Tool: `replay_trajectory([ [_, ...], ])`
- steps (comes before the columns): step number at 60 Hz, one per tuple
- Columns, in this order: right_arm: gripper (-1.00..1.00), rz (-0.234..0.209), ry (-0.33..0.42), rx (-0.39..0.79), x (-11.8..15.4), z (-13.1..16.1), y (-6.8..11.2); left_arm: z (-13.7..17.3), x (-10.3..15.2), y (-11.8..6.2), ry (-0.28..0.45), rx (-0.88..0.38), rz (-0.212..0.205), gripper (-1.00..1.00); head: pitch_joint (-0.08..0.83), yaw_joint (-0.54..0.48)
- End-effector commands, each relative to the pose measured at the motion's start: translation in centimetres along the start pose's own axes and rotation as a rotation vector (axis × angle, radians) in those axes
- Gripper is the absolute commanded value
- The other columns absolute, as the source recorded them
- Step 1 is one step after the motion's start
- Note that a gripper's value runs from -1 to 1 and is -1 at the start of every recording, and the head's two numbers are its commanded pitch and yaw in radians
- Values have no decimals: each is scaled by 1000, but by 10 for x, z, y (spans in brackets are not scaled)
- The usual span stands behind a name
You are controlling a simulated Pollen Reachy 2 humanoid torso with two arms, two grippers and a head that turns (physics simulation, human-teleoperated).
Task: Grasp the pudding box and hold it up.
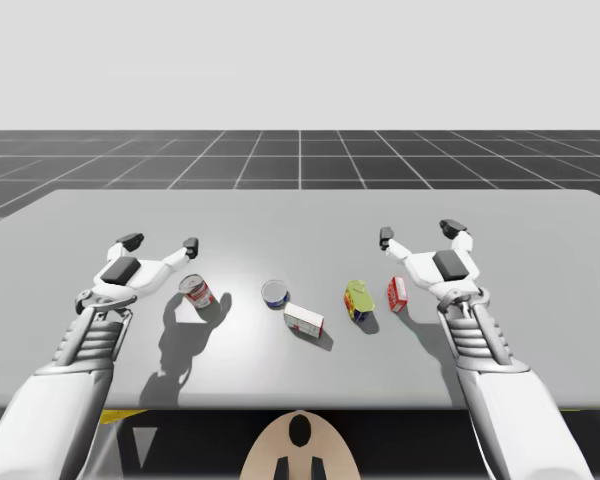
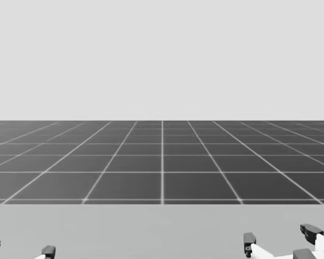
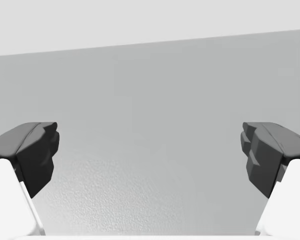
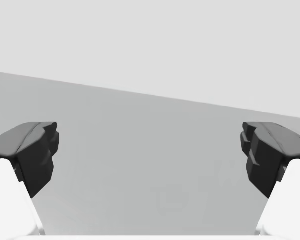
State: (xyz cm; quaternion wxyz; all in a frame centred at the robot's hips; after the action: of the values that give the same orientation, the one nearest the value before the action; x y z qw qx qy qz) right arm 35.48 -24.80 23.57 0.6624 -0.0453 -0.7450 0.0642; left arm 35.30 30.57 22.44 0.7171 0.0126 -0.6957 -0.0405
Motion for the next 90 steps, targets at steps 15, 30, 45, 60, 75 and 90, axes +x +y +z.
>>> replay_trajectory([
  [15, -1000, -7, 10, 1, -1, 0, 0, 0, 0, 1, -3, 6, -6, -1000, 173, 17],
  [30, -1000, 12, 9, -5, -2, -1, 1, 0, -1, 2, -4, 7, -15, -1000, 403, 27],
  [45, -1000, 12, -1, -29, -1, -1, 1, 0, 1, 3, -10, 6, -16, -1000, 619, 32],
  [60, -1000, 12, -3, -29, -1, -2, 0, 1, 3, 3, -20, 9, -14, -1000, 725, 3],
  [75, -1000, -23, -6, 2, 5, 1, 2, 2, 4, 3, -25, 12, -13, -1000, 731, 0],
  [90, -1000, -73, 7, 372, 33, 52, 43, 2, 4, 3, -29, 25, -23, -1000, 726, 1],
])
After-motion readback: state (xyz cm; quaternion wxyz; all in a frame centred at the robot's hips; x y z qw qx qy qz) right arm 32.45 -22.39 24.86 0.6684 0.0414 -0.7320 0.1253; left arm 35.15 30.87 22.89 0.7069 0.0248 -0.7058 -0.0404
